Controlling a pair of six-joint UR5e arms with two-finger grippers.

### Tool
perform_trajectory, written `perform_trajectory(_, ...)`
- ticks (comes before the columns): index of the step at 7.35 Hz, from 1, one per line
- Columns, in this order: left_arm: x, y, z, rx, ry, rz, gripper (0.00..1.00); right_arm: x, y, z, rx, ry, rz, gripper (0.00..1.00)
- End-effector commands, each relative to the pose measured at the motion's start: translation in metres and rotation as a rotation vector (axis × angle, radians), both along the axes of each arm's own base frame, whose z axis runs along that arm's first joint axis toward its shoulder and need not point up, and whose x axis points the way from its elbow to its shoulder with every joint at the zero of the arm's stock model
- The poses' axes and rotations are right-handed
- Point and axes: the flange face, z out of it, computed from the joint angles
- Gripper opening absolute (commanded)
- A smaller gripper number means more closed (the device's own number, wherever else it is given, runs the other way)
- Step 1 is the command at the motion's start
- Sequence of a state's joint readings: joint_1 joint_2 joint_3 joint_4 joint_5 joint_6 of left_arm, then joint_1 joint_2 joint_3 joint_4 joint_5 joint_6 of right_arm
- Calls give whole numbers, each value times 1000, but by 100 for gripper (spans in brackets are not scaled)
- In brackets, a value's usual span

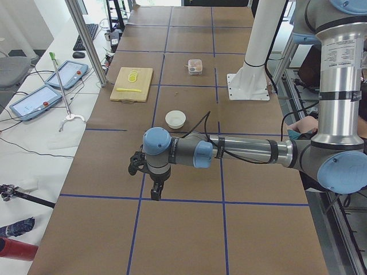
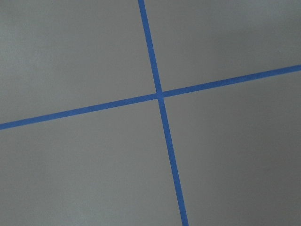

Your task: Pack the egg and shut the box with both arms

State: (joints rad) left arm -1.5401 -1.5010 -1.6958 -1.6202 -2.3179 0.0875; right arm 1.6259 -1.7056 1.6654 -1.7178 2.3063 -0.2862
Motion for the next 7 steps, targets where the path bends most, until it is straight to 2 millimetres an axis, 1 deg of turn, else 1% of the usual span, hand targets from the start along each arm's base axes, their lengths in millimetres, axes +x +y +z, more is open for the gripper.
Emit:
perform_trajectory(1,0,5,5,-11,0,0,100,0,0,1,-2,-1,1,100)
perform_trajectory(7,1,6,8,-17,-1,1,100,-1,3,9,-16,-1,-4,100)
